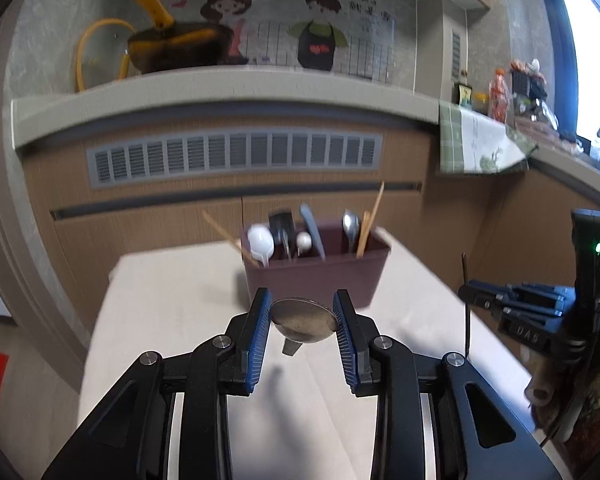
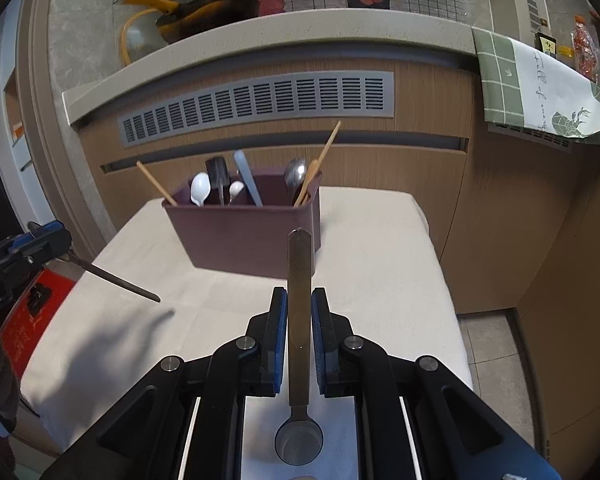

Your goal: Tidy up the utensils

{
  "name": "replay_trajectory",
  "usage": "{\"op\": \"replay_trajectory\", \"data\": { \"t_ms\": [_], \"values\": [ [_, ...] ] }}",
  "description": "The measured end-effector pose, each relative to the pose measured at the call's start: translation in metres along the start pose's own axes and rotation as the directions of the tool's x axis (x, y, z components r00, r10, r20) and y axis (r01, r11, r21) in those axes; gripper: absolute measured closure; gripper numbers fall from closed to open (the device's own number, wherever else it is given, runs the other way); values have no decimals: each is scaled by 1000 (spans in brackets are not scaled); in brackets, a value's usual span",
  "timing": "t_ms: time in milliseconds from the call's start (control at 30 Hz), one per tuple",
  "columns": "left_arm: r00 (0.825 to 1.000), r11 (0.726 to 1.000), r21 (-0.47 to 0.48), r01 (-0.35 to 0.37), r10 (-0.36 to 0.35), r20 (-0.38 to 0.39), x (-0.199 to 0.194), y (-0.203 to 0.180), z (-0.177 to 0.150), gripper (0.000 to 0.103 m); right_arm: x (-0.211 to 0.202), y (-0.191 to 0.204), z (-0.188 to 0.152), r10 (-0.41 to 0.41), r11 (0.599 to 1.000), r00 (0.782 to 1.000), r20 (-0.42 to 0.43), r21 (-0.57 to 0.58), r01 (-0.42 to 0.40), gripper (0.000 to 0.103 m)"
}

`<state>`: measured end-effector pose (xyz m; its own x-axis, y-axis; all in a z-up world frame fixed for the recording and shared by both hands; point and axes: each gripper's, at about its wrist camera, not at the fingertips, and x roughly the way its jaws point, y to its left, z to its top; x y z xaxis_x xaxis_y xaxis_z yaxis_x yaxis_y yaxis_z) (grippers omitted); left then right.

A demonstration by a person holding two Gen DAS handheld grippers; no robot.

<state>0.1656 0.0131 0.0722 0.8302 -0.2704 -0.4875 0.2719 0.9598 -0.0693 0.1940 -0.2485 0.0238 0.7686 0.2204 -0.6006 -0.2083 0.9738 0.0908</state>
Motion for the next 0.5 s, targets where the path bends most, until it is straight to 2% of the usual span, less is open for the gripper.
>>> {"op": "replay_trajectory", "data": {
  "t_ms": [167,267,333,400,500],
  "values": [
    [998,998,-12,55,-55,42,3,4,43,70,-10,2,33,0,1000,997,77,-10,1,92],
    [992,995,-24,99,-97,82,8,9,86,71,-27,2,78,23,1000,984,179,-10,-22,92],
    [988,992,-22,121,-118,101,12,11,113,71,-39,2,111,44,999,965,259,3,-47,92],
    [985,989,-32,142,-138,105,21,14,135,72,-49,5,143,49,999,934,354,-6,-50,92],
    [983,984,-67,165,-158,96,40,24,156,73,-44,14,167,37,999,905,424,-41,-22,92]
  ]
}}
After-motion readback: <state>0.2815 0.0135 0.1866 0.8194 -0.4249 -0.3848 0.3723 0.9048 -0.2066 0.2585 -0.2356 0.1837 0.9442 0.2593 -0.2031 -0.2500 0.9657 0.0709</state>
